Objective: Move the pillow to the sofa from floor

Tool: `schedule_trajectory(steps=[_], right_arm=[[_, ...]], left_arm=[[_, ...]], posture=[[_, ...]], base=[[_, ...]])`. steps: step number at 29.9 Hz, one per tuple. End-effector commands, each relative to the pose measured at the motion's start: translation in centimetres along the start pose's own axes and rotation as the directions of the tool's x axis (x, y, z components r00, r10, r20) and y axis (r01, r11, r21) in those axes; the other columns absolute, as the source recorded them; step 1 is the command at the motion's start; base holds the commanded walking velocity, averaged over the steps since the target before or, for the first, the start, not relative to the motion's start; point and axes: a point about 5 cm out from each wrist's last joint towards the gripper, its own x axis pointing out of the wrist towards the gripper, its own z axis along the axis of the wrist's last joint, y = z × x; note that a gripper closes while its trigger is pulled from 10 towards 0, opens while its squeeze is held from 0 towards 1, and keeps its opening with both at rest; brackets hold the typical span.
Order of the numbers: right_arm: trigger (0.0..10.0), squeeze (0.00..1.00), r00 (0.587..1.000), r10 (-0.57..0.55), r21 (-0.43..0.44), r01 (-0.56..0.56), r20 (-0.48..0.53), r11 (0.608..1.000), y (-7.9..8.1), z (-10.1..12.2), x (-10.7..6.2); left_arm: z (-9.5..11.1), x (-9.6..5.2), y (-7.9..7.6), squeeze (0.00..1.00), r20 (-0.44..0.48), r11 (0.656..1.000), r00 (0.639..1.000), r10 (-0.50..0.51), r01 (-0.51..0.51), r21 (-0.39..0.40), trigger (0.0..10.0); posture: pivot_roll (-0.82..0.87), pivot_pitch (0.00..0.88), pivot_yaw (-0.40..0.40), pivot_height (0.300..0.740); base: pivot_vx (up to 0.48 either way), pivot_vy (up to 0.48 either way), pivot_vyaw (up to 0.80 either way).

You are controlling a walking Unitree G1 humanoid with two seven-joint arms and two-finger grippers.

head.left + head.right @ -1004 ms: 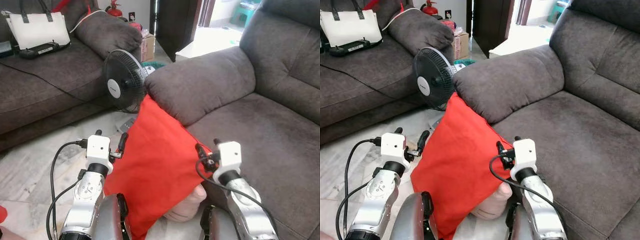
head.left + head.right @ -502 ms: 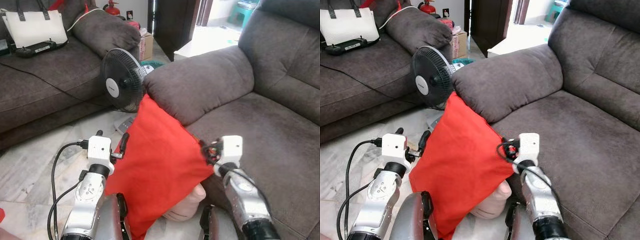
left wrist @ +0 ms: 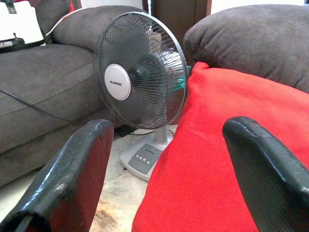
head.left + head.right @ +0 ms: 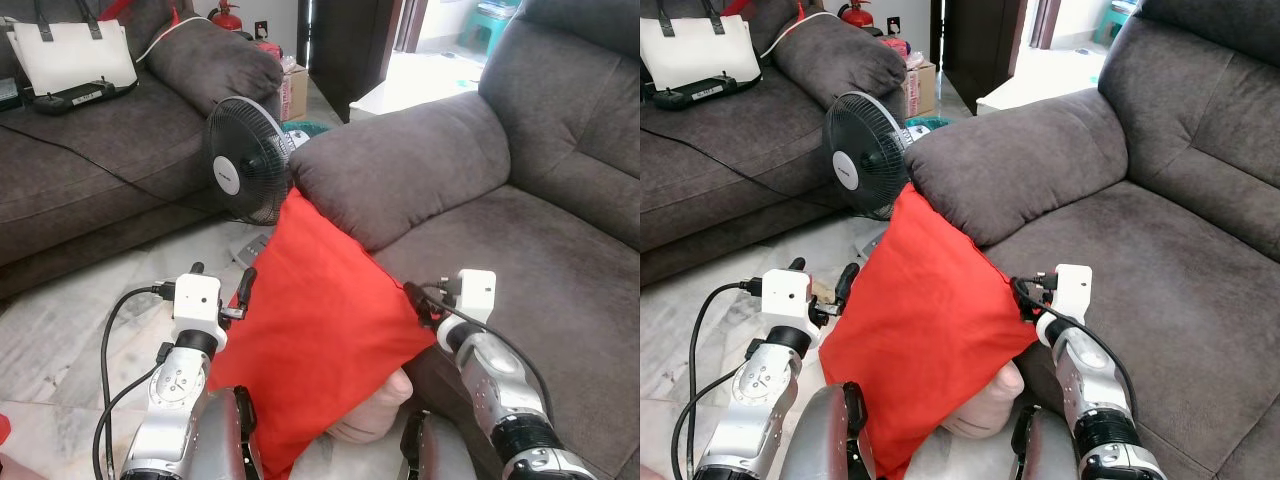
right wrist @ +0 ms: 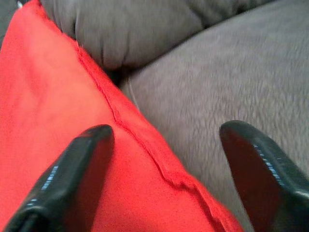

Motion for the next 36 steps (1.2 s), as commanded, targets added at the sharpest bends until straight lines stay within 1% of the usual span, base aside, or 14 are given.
schedule_trajectory(steps=[1, 5, 8, 9, 15, 18, 19, 20, 21, 27, 31, 33, 36], right_arm=[[10.0, 1.0, 1.0, 0.008, 0.008, -0.008, 0.004, 1.0, -0.6, 0.6, 0.0], [10.0, 1.0, 1.0, 0.004, -0.008, -0.004, -0.013, 1.0, -1.1, 0.4, -0.1], [10.0, 1.0, 1.0, -0.013, 0.016, 0.013, -0.016, 1.0, -1.7, 0.3, -0.2], [10.0, 1.0, 1.0, -0.001, 0.036, 0.002, -0.023, 0.999, -1.7, 0.2, -0.2], [10.0, 1.0, 0.997, 0.048, 0.053, -0.045, -0.058, 0.998, -1.7, -0.5, -0.4], [10.0, 1.0, 0.993, 0.085, 0.078, -0.079, -0.078, 0.994, -1.7, -1.1, -0.7], [10.0, 0.73, 0.992, 0.095, 0.08, -0.088, -0.083, 0.993, -1.7, -1.2, -0.7], [10.0, 0.73, 0.991, 0.103, 0.082, -0.096, -0.086, 0.992, -1.7, -1.3, -0.7], [10.0, 0.0, 0.989, 0.114, 0.084, -0.106, -0.093, 0.991, -1.6, -1.4, -0.8], [10.0, 0.0, 0.984, 0.137, 0.102, -0.126, -0.115, 0.987, -1.2, -2.3, -0.9], [10.0, 0.0, 0.973, 0.178, 0.128, -0.16, -0.145, 0.979, -0.5, -3.3, -1.0], [10.0, 0.0, 0.968, 0.195, 0.11, -0.179, -0.161, 0.978, -0.3, -3.8, -1.2], [10.0, 0.0, 0.969, 0.195, 0.15, -0.172, -0.155, 0.974, -0.1, -4.2, -1.3]], left_arm=[[0.3, 0.0, 0.1, 0.0, 0.001, 1.0, 1.0, 0.007, -0.007, -0.003, 10.0], [0.3, 0.1, 0.1, 0.0, 0.001, 1.0, 1.0, 0.005, -0.005, -0.003, 10.0], [0.3, 0.1, 0.1, 0.0, 0.0, 1.0, 1.0, 0.001, -0.001, -0.003, 10.0], [0.3, 0.1, 0.1, 0.0, -0.003, 1.0, 1.0, -0.003, 0.003, -0.003, 10.0], [0.2, 0.1, 0.0, 0.0, -0.01, 1.0, 1.0, -0.01, 0.01, -0.004, 10.0], [0.0, 0.0, -0.1, 0.0, -0.02, 1.0, 1.0, -0.015, 0.015, -0.008, 10.0], [-0.1, 0.0, -0.2, 0.0, -0.024, 1.0, 1.0, -0.019, 0.018, -0.009, 10.0], [-0.1, 0.0, -0.2, 0.0, -0.027, 1.0, 0.999, -0.021, 0.021, -0.011, 10.0], [-0.2, -0.1, -0.3, 0.0, -0.03, 1.0, 0.999, -0.025, 0.025, -0.012, 10.0], [-0.3, -0.2, -0.4, 0.0, -0.038, 0.999, 0.999, -0.034, 0.034, -0.015, 10.0], [-0.4, -0.1, -0.5, 0.0, -0.043, 0.999, 0.998, -0.042, 0.042, -0.017, 10.0], [-0.4, -0.1, -0.5, 0.0, -0.043, 0.999, 0.998, -0.043, 0.043, -0.017, 10.0], [-0.4, -0.1, -0.6, 0.0, -0.043, 0.999, 0.998, -0.045, 0.045, -0.016, 10.0]], posture=[[0.16, 0.0, -0.077, 0.492], [0.16, 0.0, -0.076, 0.492], [0.17, 0.0, -0.074, 0.492], [0.17, 0.0, -0.074, 0.492], [0.17, 0.0, -0.076, 0.492], [0.17, 0.0, -0.077, 0.492], [0.17, 0.0, -0.076, 0.492], [0.17, 0.0, -0.076, 0.492], [0.17, 0.0, -0.075, 0.492], [0.17, 0.0, -0.075, 0.492], [0.16, 0.0, -0.072, 0.492], [0.16, 0.0, -0.072, 0.492], [0.17, 0.0, -0.071, 0.492]], base=[[0.0, 0.0, 0.0], [0.0, 0.0, 0.0], [0.0, 0.0, 0.0], [0.0, 0.0, 0.0], [0.0, 0.0, 0.0], [0.0, 0.0, 0.0], [0.0, 0.0, 0.0], [0.0, 0.0, 0.0], [0.0, 0.0, 0.0], [0.0, 0.0, 0.0], [0.0, 0.0, 0.0], [0.0, 0.0, 0.0], [0.0, 0.0, 0.0]])
